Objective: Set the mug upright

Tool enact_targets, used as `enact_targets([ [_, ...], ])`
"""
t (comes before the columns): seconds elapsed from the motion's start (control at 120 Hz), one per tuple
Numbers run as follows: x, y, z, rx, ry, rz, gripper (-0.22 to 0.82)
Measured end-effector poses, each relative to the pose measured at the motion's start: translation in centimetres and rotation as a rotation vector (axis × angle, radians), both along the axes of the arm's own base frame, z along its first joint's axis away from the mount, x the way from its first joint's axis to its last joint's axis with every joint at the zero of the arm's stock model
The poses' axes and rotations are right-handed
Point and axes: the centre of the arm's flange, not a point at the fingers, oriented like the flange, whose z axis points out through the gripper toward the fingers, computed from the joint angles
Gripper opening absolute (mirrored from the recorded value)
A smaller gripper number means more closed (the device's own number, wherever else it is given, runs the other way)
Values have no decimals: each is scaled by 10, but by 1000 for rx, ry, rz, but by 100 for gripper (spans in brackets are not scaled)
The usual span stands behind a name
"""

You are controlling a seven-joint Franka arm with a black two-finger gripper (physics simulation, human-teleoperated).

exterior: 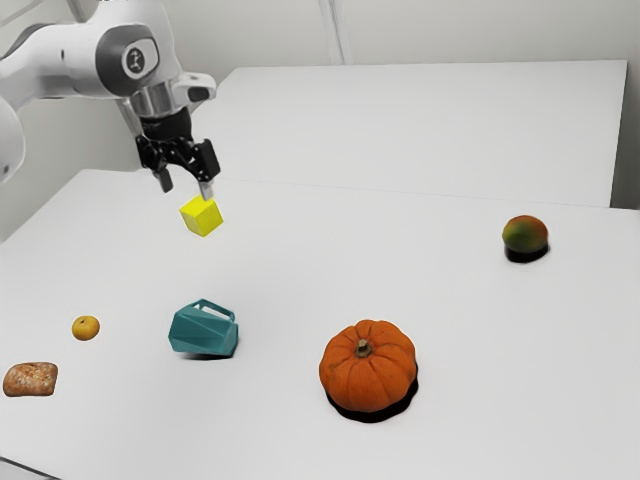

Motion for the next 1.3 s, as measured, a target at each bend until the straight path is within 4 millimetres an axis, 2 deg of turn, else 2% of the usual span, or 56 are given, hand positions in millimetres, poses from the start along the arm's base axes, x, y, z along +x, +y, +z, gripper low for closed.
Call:
enact_targets([
  [0.075, 4, 5, 1, -11, -41, -3, 60],
  [0.125, 4, 11, -6, -30, -48, 8, 60],
  [0.192, -3, 27, -26, -99, -28, 58, 60],
  [0.267, -15, 55, -53, -222, 8, 157, 60],
  [0.333, -24, 79, -69, -320, 28, 237, 60],
  [0.383, -30, 91, -80, -382, 46, 278, 60],
  [0.533, -49, 92, -120, -519, 125, 337, 60],
  [0.625, -56, 98, -138, -570, 151, 362, 60],
  [0.742, -60, 112, -153, -600, 162, 378, 60],
  [0.992, -71, 141, -203, -648, 208, 403, 60],
  [1.208, -72, 150, -237, -683, 225, 387, 60],
  [1.3, -72, 150, -244, -702, 220, 375, 60],
])
